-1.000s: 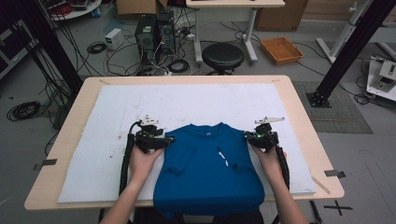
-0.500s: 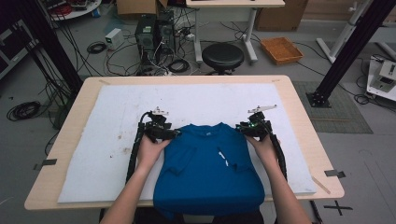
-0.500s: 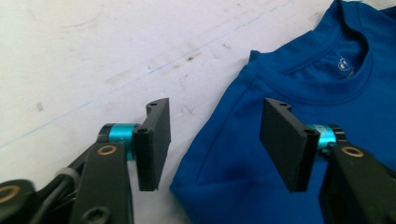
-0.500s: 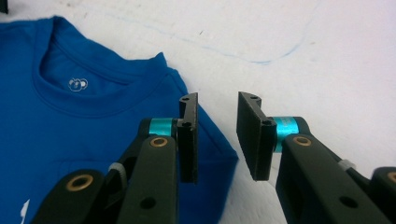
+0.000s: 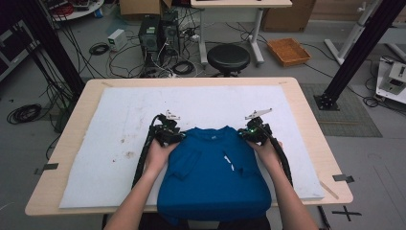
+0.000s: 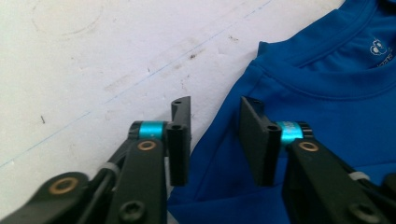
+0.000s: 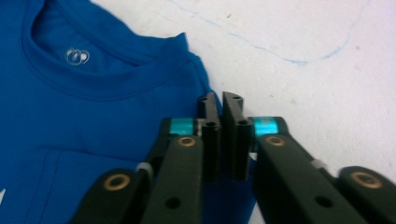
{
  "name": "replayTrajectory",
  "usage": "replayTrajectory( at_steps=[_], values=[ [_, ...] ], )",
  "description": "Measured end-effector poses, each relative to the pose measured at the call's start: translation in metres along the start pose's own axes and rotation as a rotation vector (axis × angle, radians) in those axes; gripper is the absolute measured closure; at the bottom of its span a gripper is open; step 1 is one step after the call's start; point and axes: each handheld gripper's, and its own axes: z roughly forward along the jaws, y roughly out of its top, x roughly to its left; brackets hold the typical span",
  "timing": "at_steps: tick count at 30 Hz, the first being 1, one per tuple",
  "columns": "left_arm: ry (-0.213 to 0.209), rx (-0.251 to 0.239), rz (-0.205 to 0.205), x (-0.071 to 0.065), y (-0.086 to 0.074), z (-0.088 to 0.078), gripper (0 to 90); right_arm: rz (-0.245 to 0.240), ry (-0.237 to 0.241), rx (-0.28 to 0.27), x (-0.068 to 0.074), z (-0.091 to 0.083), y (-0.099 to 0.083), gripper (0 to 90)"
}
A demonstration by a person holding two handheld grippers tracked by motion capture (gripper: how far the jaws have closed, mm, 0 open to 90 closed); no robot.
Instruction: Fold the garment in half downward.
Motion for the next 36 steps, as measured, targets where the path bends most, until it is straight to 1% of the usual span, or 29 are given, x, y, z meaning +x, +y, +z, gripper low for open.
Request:
replayTrajectory(
  at_steps=[1, 2, 3, 5, 7, 9, 11, 13, 14, 16, 17, 19, 21, 23, 26, 29, 31, 32, 35, 36],
  values=[
    [0.000, -0.005, 0.000, -0.001, 0.000, 0.000, 77.0, -0.006, -0.008, 0.003, 0.002, 0.000, 0.000, 88.3],
    [-0.011, -0.002, 0.011, -0.002, 0.000, 0.000, 82.0, -0.005, -0.011, 0.005, 0.002, 0.000, 0.001, 88.5],
    [-0.006, 0.000, 0.022, -0.003, 0.001, 0.000, 86.6, -0.007, -0.014, -0.001, 0.002, 0.000, 0.001, 88.7],
    [-0.003, -0.005, 0.029, -0.004, 0.002, 0.002, 87.3, 0.002, -0.021, -0.019, 0.001, -0.003, 0.001, 88.8],
    [-0.016, -0.015, 0.015, -0.001, 0.003, 0.004, 87.7, 0.025, -0.016, -0.056, -0.002, -0.006, 0.002, 88.9],
    [-0.025, -0.029, 0.001, 0.004, 0.004, 0.005, 87.8, 0.046, -0.009, -0.080, -0.007, -0.008, 0.003, 89.0],
    [-0.035, -0.042, -0.011, 0.009, 0.008, 0.006, 87.9, 0.075, -0.009, -0.084, -0.013, -0.007, 0.003, 89.0],
    [-0.041, -0.060, -0.022, 0.014, 0.013, 0.007, 87.9, 0.093, -0.003, -0.094, -0.019, -0.005, 0.006, 89.0],
    [-0.042, -0.066, -0.027, 0.017, 0.016, 0.008, 87.9, 0.098, -0.001, -0.102, -0.021, -0.005, 0.008, 89.0],
    [-0.035, -0.076, -0.021, 0.023, 0.023, 0.009, 87.9, 0.111, 0.000, -0.123, -0.025, -0.004, 0.015, 89.0],
    [-0.033, -0.084, -0.022, 0.026, 0.027, 0.009, 87.9, 0.113, 0.001, -0.144, -0.028, -0.005, 0.019, 89.0],
    [-0.040, -0.095, -0.022, 0.033, 0.035, 0.008, 87.9, 0.126, 0.008, -0.153, -0.032, -0.005, 0.028, 89.0],
    [-0.039, -0.115, -0.021, 0.037, 0.043, 0.006, 87.9, 0.114, -0.002, -0.169, -0.036, -0.005, 0.034, 89.0],
    [-0.046, -0.137, -0.018, 0.040, 0.049, 0.002, 87.9, 0.120, -0.008, -0.175, -0.038, -0.009, 0.039, 89.0],
    [-0.051, -0.159, 0.004, 0.037, 0.053, -0.008, 87.9, 0.104, -0.013, -0.203, -0.036, -0.019, 0.043, 89.0],
    [-0.064, -0.179, 0.025, 0.032, 0.051, -0.019, 87.8, 0.097, -0.008, -0.230, -0.032, -0.030, 0.041, 88.9],
    [-0.070, -0.190, 0.040, 0.028, 0.049, -0.027, 87.8, 0.087, -0.010, -0.249, -0.026, -0.038, 0.037, 88.9],
    [-0.072, -0.206, 0.050, 0.024, 0.046, -0.033, 87.8, 0.081, -0.012, -0.253, -0.024, -0.041, 0.035, 88.9],
    [-0.081, -0.235, 0.073, 0.015, 0.038, -0.047, 87.8, 0.065, 0.001, -0.291, -0.012, -0.056, 0.026, 88.9],
    [-0.083, -0.244, 0.082, 0.011, 0.035, -0.052, 87.8, 0.053, 0.002, -0.301, -0.007, -0.061, 0.023, 88.9]
  ],
)
